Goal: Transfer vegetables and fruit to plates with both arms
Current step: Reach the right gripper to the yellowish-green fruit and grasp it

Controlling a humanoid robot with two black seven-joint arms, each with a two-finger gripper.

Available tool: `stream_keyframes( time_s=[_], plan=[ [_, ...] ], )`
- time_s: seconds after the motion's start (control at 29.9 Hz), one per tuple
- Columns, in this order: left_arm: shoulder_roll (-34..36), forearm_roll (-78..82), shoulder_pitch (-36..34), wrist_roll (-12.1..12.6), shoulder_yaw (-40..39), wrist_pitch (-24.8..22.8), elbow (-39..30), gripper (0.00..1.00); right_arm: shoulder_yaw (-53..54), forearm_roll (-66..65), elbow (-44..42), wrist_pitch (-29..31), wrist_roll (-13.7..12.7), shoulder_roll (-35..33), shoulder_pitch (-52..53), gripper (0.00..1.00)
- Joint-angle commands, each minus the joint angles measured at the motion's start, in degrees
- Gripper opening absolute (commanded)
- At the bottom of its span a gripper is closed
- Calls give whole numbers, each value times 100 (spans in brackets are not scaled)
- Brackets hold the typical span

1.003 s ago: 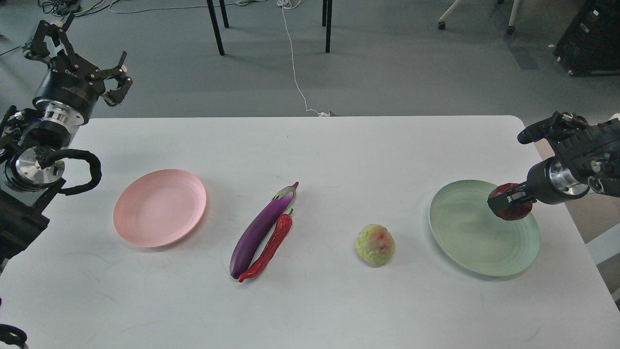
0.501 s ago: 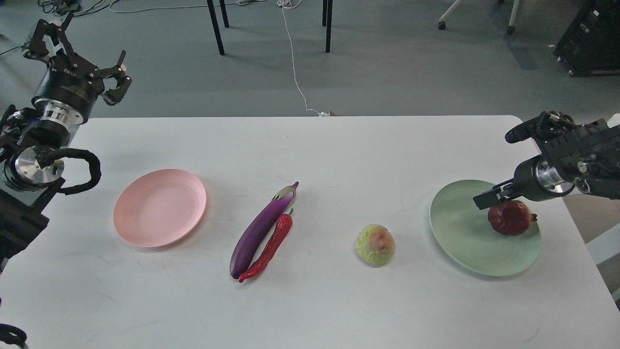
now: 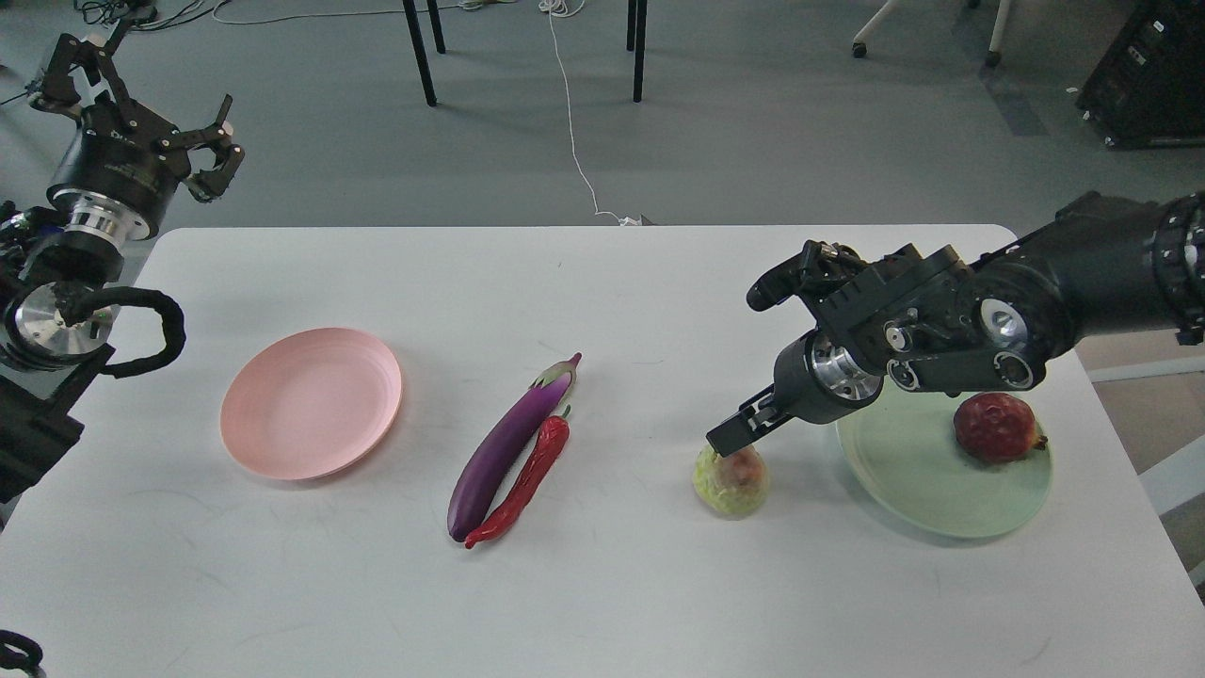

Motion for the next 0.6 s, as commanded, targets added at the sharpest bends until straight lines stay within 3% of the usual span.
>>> stream_keyframes(
  time_s=[0.0,0.17,0.27,0.37,0.57],
  plan=[
    [58,-7,-7,-2,-17,-1,-1,98,-46,54,-15,-12,6,249,-71,95],
    [49,-7,1,-2,-9,-1,-1,98,-143,151,-7,-4,24,425,-97,88],
    [49,-7,1,-11,0,-1,-1,98,-240,142,-7,-4,41,434,-115,69],
    [67,2,1,-2,0,-1,8,98,-205,160,-7,-4,50,390,-36,57],
    [67,-7,1,-2,0,-1,8,98,-196,72,-24,-4,50,-118,333,53]
  ],
)
